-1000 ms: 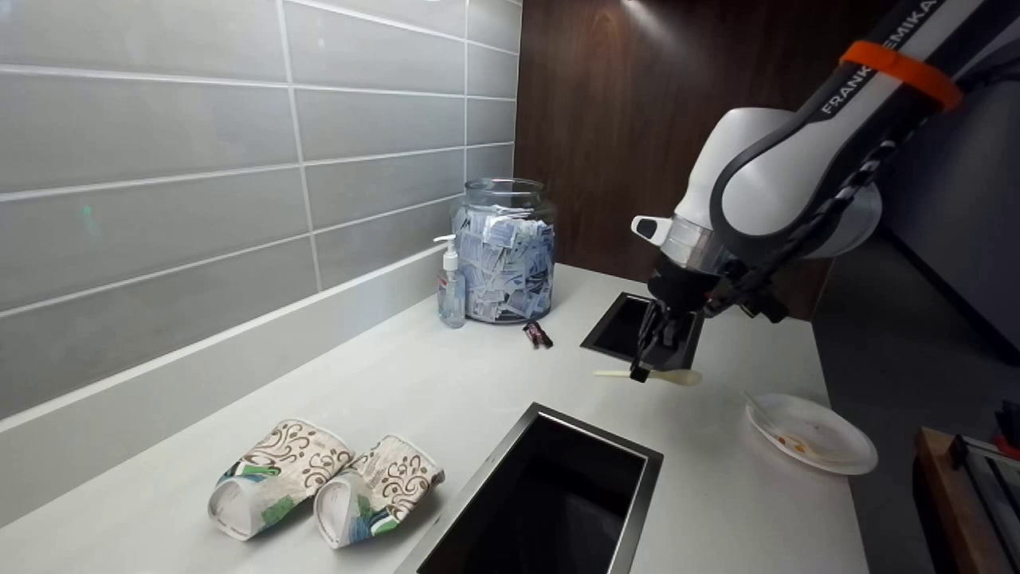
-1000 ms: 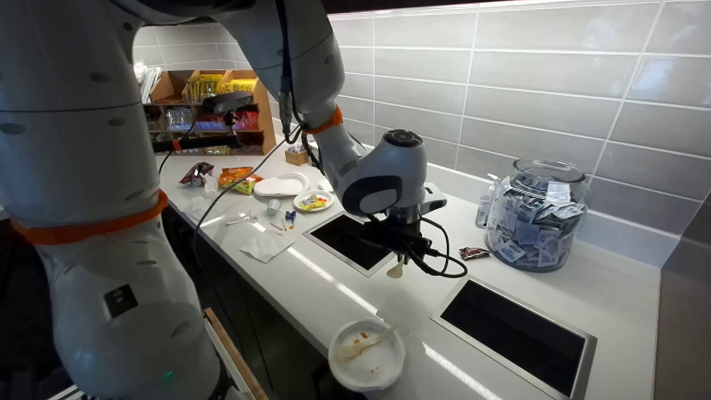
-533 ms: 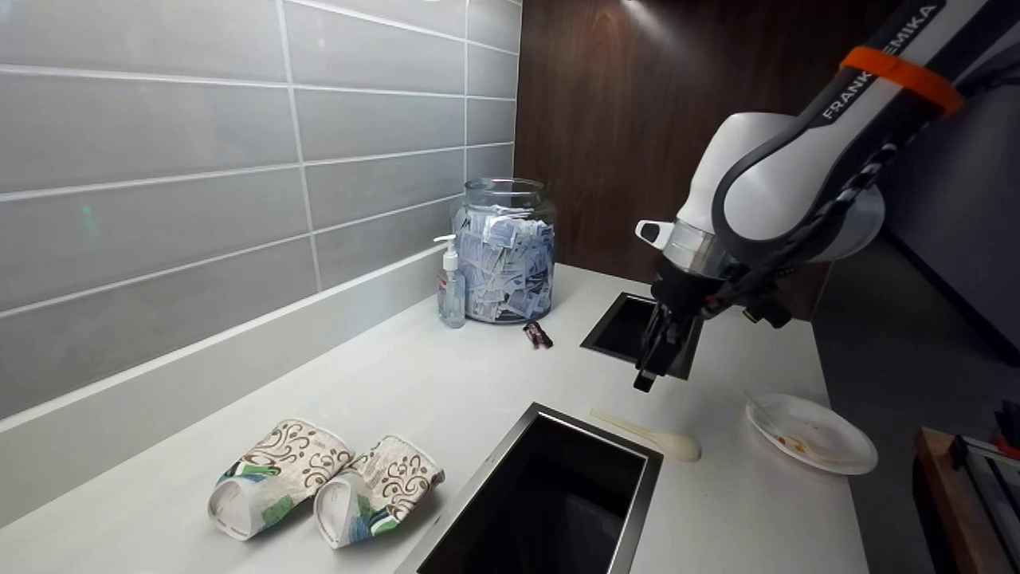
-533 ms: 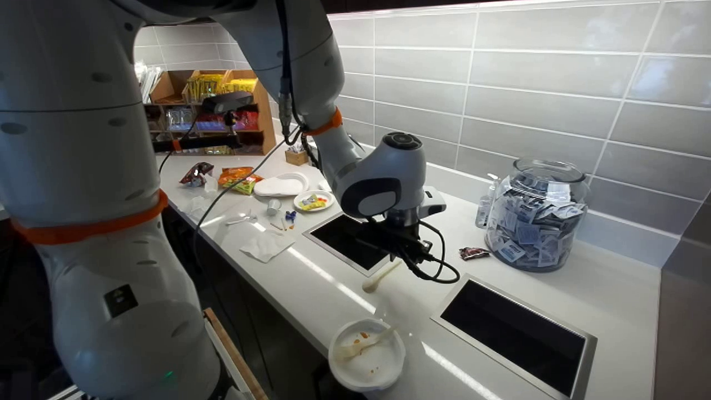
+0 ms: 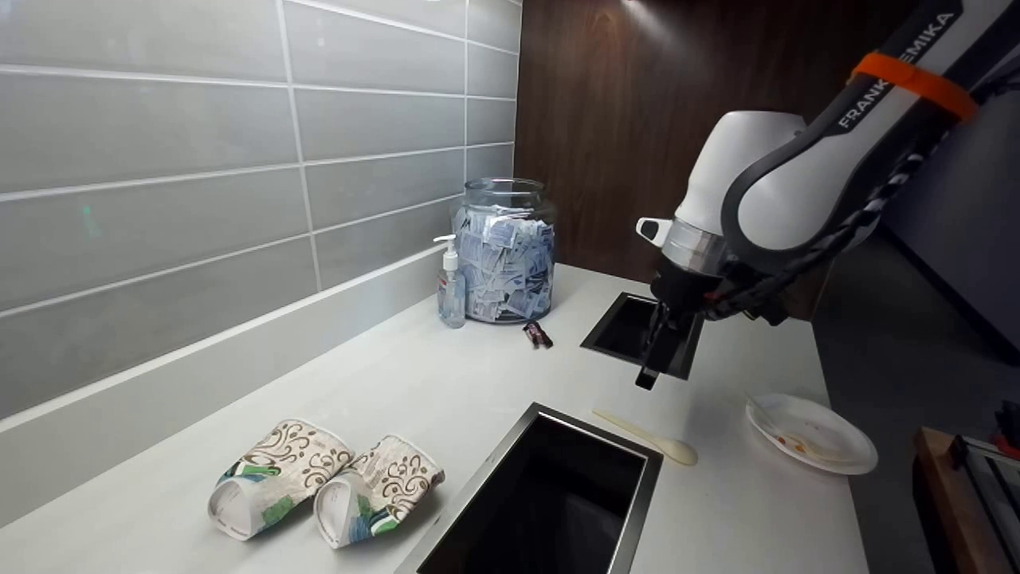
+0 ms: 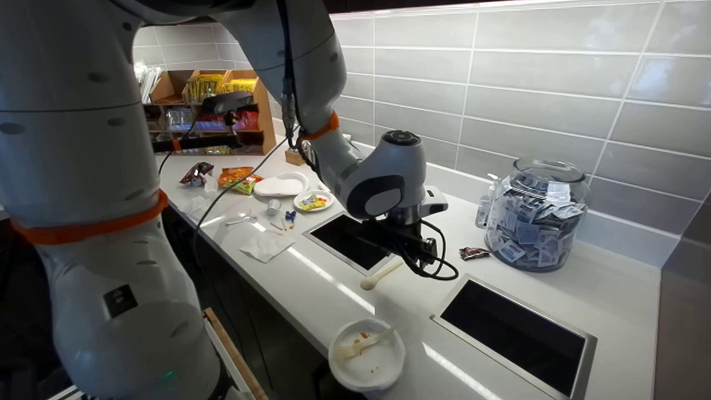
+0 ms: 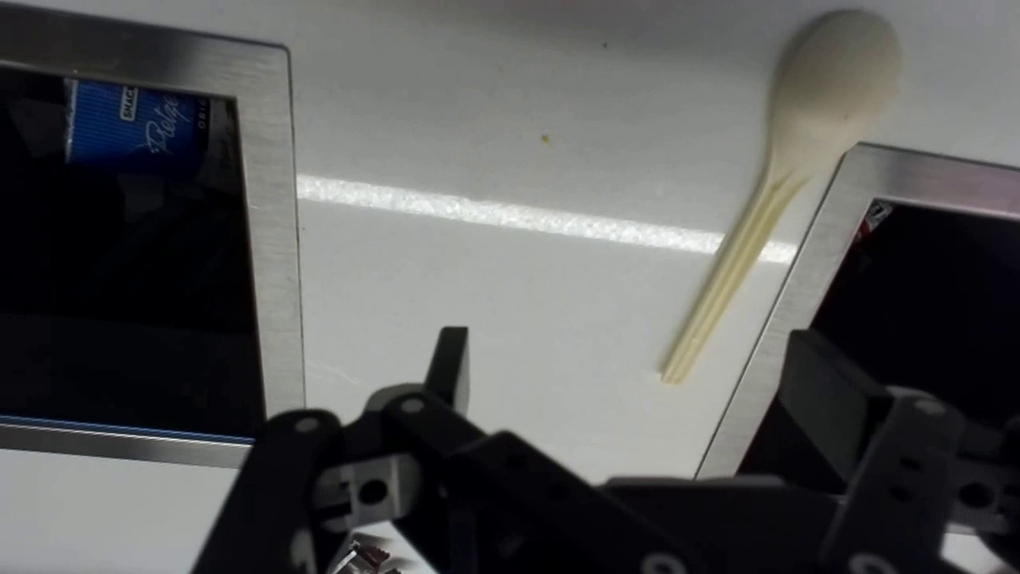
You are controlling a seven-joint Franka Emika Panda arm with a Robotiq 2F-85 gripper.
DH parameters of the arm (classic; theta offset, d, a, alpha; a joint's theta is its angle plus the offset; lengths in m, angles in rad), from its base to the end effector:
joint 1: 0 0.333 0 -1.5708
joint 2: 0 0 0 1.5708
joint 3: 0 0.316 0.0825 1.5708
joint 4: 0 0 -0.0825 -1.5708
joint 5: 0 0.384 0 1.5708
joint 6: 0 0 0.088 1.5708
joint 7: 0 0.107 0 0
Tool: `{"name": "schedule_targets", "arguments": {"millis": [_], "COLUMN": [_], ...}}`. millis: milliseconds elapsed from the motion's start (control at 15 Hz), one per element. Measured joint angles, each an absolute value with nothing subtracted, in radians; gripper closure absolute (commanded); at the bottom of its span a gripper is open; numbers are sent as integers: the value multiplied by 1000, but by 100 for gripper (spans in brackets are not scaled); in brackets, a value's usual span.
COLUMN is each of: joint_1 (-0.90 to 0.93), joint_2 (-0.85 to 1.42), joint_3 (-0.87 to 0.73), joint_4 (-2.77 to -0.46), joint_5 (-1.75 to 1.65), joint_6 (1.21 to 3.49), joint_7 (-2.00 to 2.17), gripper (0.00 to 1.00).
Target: Use the spoon to push the corn chips into the bin
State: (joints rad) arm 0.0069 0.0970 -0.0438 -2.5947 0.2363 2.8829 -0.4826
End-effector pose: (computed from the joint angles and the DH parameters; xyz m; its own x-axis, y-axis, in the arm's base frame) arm 0.4585 -0.0307 0.2407 0.9546 0.2167 0.2043 0.2220 -0.9750 -0.0033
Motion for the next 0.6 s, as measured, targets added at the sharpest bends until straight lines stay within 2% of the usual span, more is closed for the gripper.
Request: {"name": "schedule_targets", "arguments": {"millis": [400,600], "joint_1": [9,11], "joint_2": [67,24], "joint_3": [-58,-35], "joint_4": [-2590,-2584], "joint_5": [-107,-127], "joint_6": [2827,2760], "joint_7": [-169,-144], "gripper": [0,0]}}
